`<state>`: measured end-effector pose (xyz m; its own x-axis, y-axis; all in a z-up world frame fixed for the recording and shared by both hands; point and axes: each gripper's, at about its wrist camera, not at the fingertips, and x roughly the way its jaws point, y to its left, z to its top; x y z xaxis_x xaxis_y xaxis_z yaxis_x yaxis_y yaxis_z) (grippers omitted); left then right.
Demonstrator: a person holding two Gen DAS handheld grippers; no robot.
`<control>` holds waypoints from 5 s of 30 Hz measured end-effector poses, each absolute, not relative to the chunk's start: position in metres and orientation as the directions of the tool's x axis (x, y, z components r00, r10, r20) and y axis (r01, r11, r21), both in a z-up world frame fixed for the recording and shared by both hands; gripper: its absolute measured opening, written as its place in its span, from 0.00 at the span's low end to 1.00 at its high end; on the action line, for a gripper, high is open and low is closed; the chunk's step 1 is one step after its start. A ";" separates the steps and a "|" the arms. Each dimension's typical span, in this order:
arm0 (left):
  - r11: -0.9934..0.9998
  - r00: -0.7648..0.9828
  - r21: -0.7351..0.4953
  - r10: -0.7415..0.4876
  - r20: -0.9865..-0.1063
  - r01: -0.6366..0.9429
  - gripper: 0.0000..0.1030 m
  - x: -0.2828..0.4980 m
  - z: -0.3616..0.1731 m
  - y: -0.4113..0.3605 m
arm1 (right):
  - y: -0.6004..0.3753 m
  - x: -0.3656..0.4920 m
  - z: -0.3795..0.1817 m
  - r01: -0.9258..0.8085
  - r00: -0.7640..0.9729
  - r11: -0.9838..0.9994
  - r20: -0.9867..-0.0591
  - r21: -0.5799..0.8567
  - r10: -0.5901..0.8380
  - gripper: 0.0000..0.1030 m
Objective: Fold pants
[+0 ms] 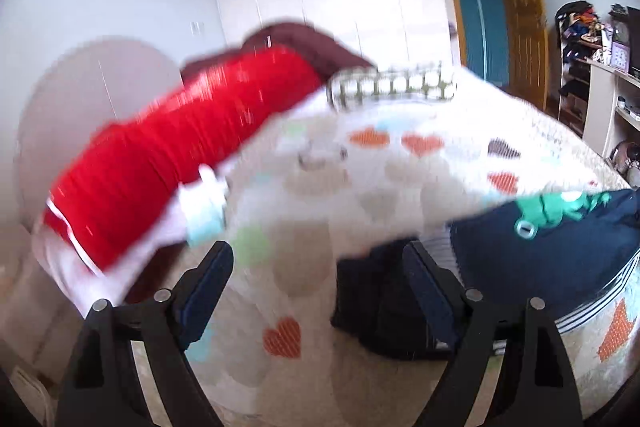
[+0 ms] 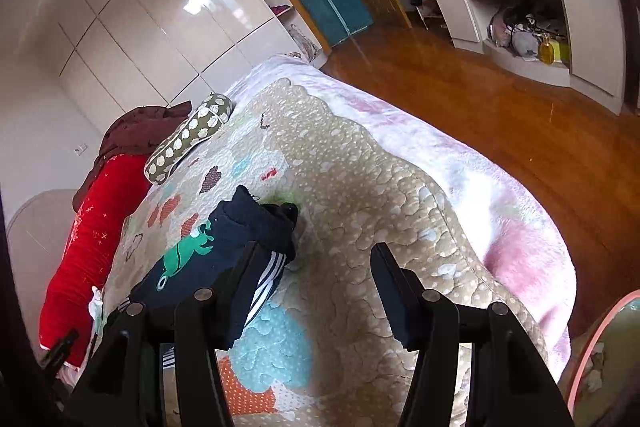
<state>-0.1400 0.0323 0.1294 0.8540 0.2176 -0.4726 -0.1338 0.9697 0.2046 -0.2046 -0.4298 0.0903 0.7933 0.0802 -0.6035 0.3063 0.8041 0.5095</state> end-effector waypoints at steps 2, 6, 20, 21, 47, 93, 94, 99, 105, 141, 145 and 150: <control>0.969 0.887 0.214 0.207 -0.413 -0.126 1.00 -0.144 0.147 0.022 | -0.419 -0.199 0.095 0.308 0.787 0.825 -0.614 0.475 0.059 0.60; 0.989 0.889 0.148 0.078 -0.451 -0.012 1.00 -0.128 0.154 0.006 | -0.376 -0.171 0.105 0.199 0.787 0.860 -0.600 0.470 0.146 0.62; 0.990 0.763 0.027 -0.089 -0.640 0.138 1.00 -0.087 0.117 0.016 | -0.279 -0.071 0.107 -0.096 0.643 0.976 -0.737 0.195 0.211 0.63; 0.991 0.754 0.010 -0.094 -0.651 0.132 1.00 -0.081 0.116 0.019 | -0.281 -0.064 0.106 -0.094 0.635 0.977 -0.744 0.191 0.207 0.63; 0.957 0.583 -0.210 -0.290 -0.759 0.202 1.00 -0.026 0.089 -0.033 | -0.395 -0.100 0.093 0.219 0.707 0.889 -0.693 0.402 0.139 0.68; 0.840 0.376 -0.418 -0.532 -0.759 0.344 0.54 0.004 0.094 -0.091 | -0.264 -0.104 0.092 -0.236 0.564 0.837 -0.632 0.494 0.532 0.57; 0.856 0.414 -0.408 -0.512 -0.753 0.318 0.56 -0.003 0.097 -0.073 | -0.264 -0.107 0.098 -0.245 0.564 0.835 -0.628 0.493 0.536 0.57; 0.891 0.489 -0.404 -0.453 -0.745 0.208 0.57 -0.022 0.090 -0.013 | -0.285 -0.112 0.117 -0.170 0.612 0.866 -0.638 0.471 0.467 0.29; 0.910 0.523 -0.391 -0.403 -0.751 0.139 0.57 -0.038 0.079 0.026 | -0.258 -0.077 0.099 -0.082 0.562 0.930 -0.754 0.359 0.340 0.10; 0.920 0.591 -0.342 -0.170 -0.789 -0.191 0.59 -0.092 0.065 0.110 | -0.260 -0.079 0.099 -0.050 0.572 0.959 -0.779 0.280 0.257 0.45; 0.921 0.556 -0.337 -0.178 -0.812 -0.197 0.59 -0.094 0.050 0.113 | -0.244 -0.089 0.120 -0.099 0.613 0.972 -0.756 0.213 0.228 0.50; 0.928 0.556 -0.321 -0.168 -0.814 -0.190 0.59 -0.103 0.042 0.123 | -0.178 -0.075 0.131 -0.254 0.548 0.936 -0.762 0.243 0.346 0.52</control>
<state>-0.1027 0.1233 0.0425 0.5558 -0.1681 -0.8142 -0.1902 0.9277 -0.3214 -0.0753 -0.1775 0.1307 0.5477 0.3464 -0.7616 -0.2543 0.9361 0.2429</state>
